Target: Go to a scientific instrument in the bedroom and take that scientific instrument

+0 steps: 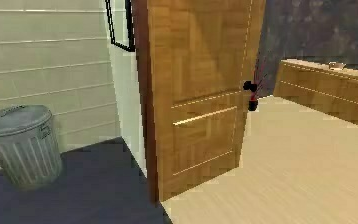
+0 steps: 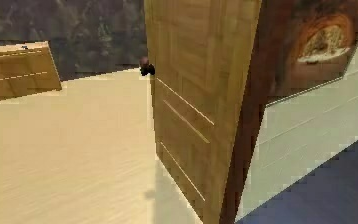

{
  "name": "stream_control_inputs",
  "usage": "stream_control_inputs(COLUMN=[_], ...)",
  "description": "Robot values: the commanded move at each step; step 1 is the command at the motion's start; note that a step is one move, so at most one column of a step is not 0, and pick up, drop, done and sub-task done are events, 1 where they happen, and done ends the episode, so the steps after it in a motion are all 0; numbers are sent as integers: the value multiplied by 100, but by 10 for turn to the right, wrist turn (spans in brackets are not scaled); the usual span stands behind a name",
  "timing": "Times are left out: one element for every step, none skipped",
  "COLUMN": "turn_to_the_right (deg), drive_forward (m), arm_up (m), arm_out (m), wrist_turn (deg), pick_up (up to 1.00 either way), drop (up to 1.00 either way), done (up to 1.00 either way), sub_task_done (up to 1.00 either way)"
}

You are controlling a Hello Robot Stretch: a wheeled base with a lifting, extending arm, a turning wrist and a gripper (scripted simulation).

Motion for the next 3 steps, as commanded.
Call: stream_control_inputs(turn_to_the_right=[450, 180, 0], drive_forward=[0, 0, 100], arm_up=[0, 0, 0], arm_out=[0, 0, 0], wrist_turn=[0, 0, 0], pick_up=[0, 0, 0], drop=[0, 0, 0], done=[0, 0, 0], sub_task_done=[0, 0, 0])
